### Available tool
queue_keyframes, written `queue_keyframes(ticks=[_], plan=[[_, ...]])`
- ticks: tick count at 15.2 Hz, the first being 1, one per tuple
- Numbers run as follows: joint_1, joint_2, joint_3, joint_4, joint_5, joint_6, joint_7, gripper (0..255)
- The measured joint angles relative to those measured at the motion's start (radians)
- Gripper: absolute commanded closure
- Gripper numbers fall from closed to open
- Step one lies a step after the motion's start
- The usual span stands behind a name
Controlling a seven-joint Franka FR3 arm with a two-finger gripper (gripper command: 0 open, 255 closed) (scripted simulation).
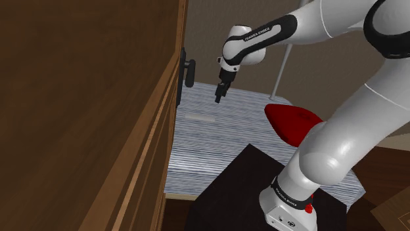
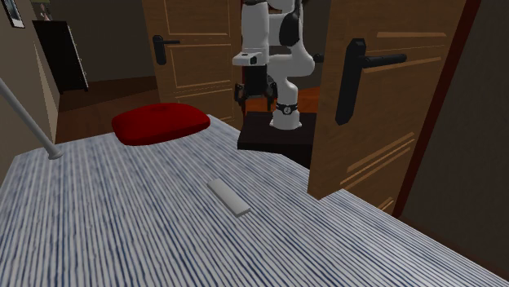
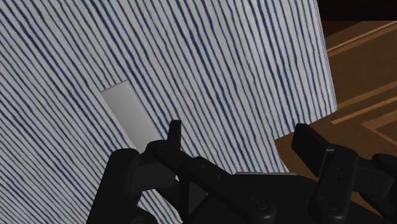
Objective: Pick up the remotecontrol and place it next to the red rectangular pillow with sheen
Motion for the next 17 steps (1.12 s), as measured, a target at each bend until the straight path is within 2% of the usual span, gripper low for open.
queue_keyframes(ticks=[8, 14, 17], plan=[[-0.018, 0.327, -0.023, 0.148, 0.136, 0.151, -0.236, 0], [-0.077, 0.579, 0.02, 0.337, 0.23, 0.196, -0.384, 0], [-0.111, 0.693, 0.045, 0.444, 0.254, 0.199, -0.439, 0]])
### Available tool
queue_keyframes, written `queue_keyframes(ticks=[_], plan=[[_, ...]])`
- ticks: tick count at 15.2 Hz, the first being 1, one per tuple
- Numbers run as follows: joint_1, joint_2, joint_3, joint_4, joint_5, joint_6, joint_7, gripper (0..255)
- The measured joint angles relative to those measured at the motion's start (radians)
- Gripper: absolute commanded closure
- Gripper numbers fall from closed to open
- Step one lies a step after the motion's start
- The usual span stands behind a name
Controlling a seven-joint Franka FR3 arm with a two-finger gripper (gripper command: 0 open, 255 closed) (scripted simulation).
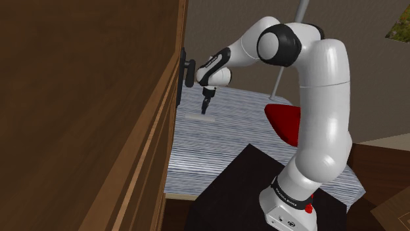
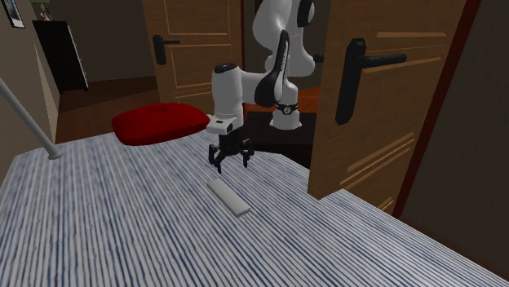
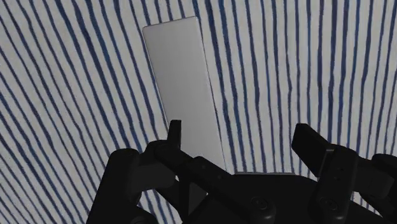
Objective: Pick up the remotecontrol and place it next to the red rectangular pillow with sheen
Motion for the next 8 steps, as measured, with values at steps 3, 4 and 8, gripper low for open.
queue_keyframes(ticks=[3, 4, 8], plan=[[-0.03, 0.129, 0.027, 0.13, 0.014, -0.004, -0.039, 0], [-0.039, 0.17, 0.034, 0.184, 0.015, -0.018, -0.049, 0], [-0.055, 0.234, 0.048, 0.22, 0.025, 0.009, -0.068, 0]])
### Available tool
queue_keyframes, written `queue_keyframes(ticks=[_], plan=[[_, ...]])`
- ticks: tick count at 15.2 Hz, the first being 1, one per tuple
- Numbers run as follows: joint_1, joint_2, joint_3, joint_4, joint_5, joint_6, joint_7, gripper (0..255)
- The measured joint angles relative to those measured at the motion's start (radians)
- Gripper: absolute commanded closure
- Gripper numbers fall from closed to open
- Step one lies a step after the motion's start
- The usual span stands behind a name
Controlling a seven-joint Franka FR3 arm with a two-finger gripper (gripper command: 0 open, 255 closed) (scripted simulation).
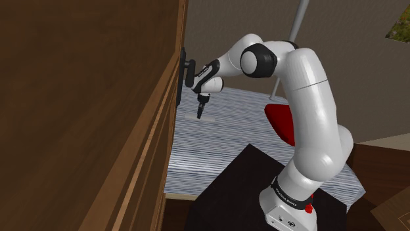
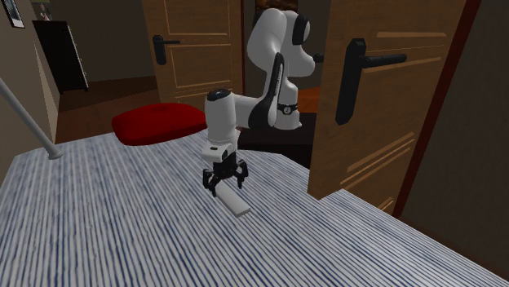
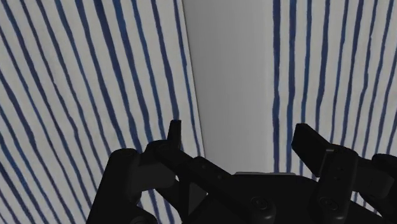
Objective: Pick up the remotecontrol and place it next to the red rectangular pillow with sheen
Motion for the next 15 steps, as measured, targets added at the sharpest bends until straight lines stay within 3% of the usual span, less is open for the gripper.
queue_keyframes(ticks=[10, 11, 15], plan=[[-0.008, 0.049, 0.011, 0.015, 0.01, 0.035, -0.007, 0], [-0.008, 0.049, 0.011, 0.015, 0.01, 0.035, -0.007, 255], [-0.008, 0.049, 0.011, 0.015, 0.01, 0.035, -0.007, 255]])
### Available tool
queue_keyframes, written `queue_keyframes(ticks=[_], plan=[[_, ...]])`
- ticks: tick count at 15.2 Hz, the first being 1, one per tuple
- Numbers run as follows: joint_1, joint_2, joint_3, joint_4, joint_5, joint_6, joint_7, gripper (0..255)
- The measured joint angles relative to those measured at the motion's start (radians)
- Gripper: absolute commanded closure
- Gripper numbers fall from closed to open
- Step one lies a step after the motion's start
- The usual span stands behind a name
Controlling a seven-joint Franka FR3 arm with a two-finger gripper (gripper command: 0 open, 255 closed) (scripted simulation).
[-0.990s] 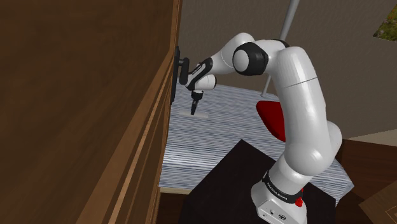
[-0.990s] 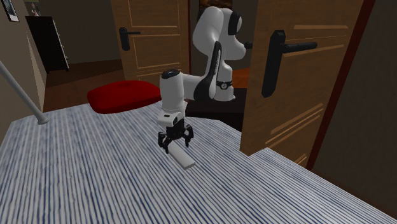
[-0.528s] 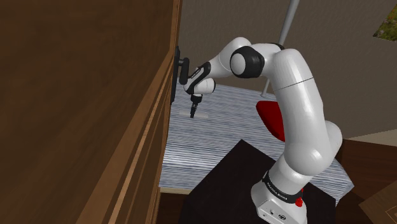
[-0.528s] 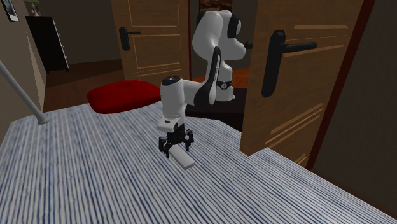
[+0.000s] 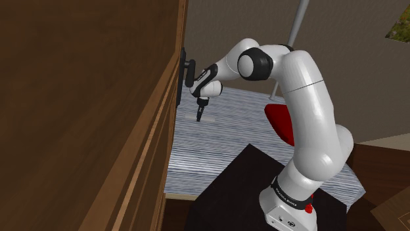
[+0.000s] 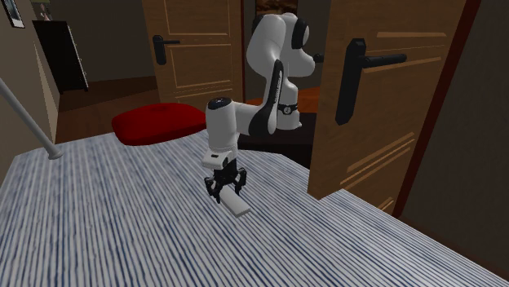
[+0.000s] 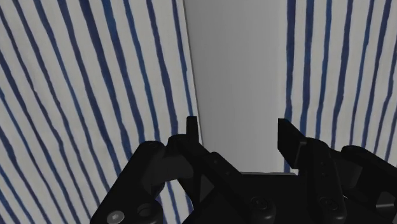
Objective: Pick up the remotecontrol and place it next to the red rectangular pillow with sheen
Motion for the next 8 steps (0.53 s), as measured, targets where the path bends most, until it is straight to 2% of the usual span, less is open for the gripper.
queue_keyframes(ticks=[8], plan=[[0.002, -0.013, -0.003, -0.007, -0.002, -0.008, 0.001, 255]])
